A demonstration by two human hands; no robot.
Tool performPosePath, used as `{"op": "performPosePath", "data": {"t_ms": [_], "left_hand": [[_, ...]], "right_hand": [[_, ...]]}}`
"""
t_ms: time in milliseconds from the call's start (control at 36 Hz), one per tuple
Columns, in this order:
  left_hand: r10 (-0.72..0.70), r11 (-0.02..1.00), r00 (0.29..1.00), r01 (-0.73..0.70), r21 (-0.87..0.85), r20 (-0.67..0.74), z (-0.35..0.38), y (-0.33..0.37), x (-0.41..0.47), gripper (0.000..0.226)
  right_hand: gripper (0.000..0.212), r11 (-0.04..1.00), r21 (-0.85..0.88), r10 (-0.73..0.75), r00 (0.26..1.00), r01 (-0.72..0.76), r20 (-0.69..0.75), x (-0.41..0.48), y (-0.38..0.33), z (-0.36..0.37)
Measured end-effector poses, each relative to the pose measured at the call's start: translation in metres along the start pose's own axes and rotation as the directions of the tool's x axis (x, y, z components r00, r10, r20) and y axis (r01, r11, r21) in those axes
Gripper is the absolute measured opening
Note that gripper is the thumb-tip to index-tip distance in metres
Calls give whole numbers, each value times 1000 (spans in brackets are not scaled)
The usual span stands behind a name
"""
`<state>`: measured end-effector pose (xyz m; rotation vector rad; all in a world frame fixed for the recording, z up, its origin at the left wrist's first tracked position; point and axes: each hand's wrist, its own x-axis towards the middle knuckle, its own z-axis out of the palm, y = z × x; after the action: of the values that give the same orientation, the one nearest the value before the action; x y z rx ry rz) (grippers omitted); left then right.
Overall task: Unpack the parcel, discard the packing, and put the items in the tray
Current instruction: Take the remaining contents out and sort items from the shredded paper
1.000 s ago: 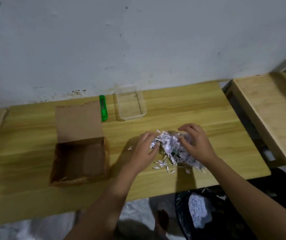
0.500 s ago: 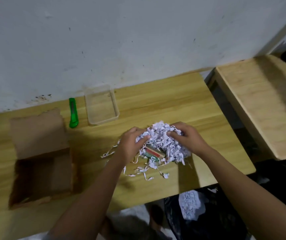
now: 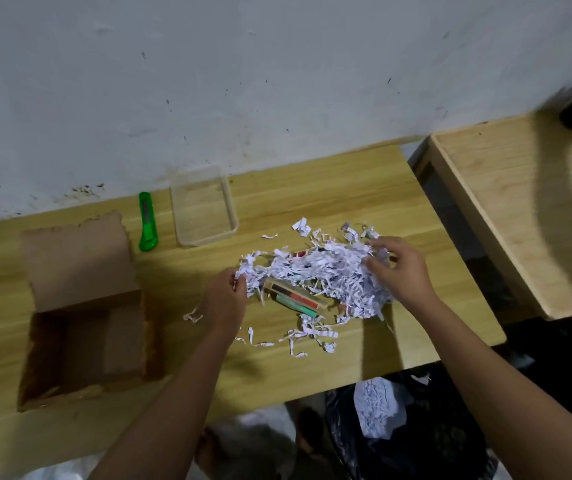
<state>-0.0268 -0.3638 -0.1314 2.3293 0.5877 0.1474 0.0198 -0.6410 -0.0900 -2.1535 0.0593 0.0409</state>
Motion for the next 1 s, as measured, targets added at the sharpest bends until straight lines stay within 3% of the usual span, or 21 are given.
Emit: {"op": "performPosePath", "data": {"t_ms": [250,306,361,417,472,583,667,833,1000], "left_hand": [[-22,984,989,47,171,-144,-2,-14,-7,15],[62,988,980,-34,148,-191,-4,-11,-11,28],[226,971,959,-208,117,-172,-4,-11,-13,32],[383,923,922,-380,63,-58,-1,-13,-15,32],[443,894,894,-446,42,58,3,-16,-17,34],[314,943,937,-327,63,151,9,-20,-20,25],[300,942,936,-321,98,183,8,-24,-19,26],[285,936,929,-323,140,236,4,-30,-16,29],[273,931,915,-329,157,298,-1,-26,-17,34]], "right_hand": [[14,939,-165,-304,953,301,6,-20,-28,16],[11,918,-197,-344,938,345,42,-29,-32,26],[9,905,-202,-356,927,374,118,-38,-35,36],[7,890,-213,-357,907,403,224,-48,-37,47],[10,867,-268,-342,892,421,297,-55,-34,57],[29,861,-371,-236,918,349,318,-61,-28,69],[37,889,-361,-166,935,280,315,-62,-26,71],[29,949,-266,-121,975,169,186,-68,-30,61],[24,931,-282,-195,968,233,157,-72,-42,53]]}}
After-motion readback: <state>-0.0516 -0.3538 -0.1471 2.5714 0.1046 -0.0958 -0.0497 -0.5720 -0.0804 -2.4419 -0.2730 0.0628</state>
